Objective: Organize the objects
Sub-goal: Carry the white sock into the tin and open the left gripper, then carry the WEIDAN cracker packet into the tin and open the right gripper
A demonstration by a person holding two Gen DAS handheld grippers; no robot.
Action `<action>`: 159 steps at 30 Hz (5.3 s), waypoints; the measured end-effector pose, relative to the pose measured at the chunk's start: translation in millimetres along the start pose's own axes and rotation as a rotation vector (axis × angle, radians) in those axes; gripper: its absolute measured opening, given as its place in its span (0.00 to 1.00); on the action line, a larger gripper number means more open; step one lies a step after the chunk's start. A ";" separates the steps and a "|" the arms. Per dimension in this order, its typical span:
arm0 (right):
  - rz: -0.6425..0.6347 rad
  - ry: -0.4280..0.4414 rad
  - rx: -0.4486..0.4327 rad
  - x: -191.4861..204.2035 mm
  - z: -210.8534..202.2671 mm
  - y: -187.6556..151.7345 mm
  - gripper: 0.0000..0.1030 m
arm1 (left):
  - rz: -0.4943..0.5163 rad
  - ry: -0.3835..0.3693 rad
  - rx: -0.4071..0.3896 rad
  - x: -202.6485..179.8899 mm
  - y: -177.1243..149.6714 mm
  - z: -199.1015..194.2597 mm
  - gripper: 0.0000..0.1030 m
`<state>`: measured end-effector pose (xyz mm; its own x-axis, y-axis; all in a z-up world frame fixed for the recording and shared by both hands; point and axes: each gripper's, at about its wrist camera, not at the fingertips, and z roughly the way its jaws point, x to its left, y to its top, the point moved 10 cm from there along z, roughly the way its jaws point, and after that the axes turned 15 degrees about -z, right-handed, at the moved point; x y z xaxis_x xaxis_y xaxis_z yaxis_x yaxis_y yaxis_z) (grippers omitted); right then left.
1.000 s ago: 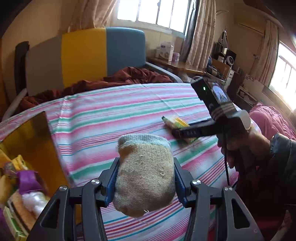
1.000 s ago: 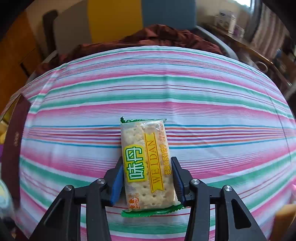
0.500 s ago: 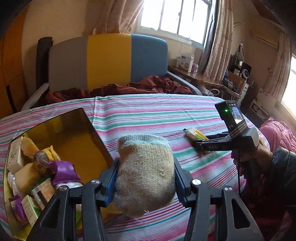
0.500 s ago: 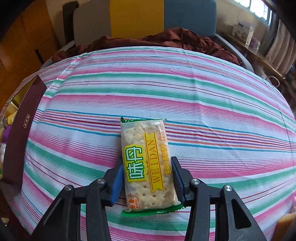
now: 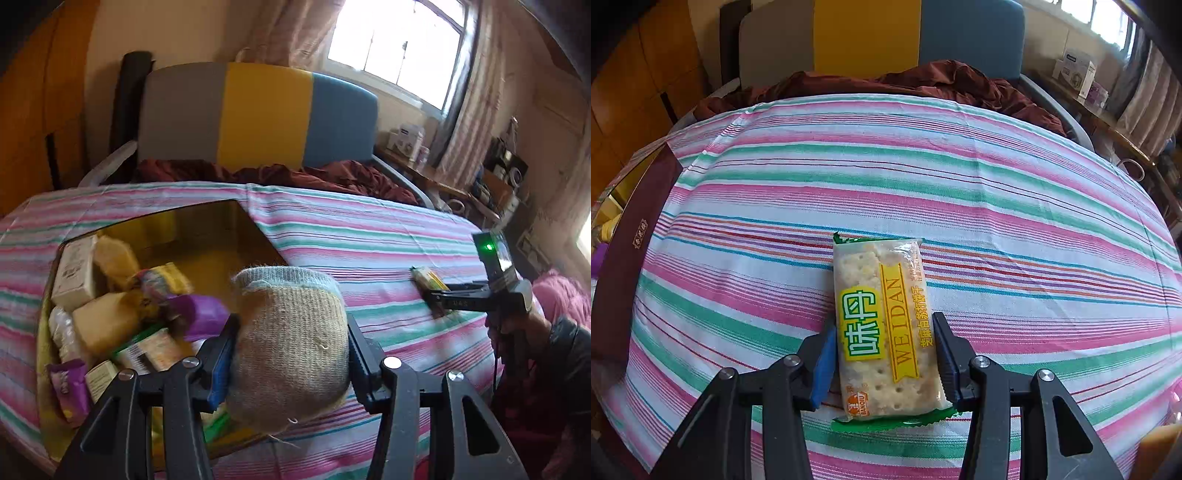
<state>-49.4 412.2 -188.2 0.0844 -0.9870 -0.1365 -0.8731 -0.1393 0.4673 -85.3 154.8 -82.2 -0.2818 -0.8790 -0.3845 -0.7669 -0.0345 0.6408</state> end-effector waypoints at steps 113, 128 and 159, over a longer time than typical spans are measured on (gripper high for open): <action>-0.143 0.218 -0.108 188.4 -87.6 61.6 0.46 | -0.227 0.231 -0.042 140.8 -4.3 -32.6 0.59; -0.249 0.277 -0.067 288.2 -42.7 133.6 0.48 | -0.263 0.215 -0.018 151.5 -8.7 -28.1 0.59; -0.166 0.239 -0.186 277.4 -70.4 84.5 0.73 | -0.148 0.380 -0.147 133.3 5.2 -56.7 0.61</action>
<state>-66.0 120.9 -125.1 0.3472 -0.9374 -0.0256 -0.7376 -0.2898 0.6099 -94.1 10.5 -92.5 0.0787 -0.9711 -0.2255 -0.6851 -0.2169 0.6954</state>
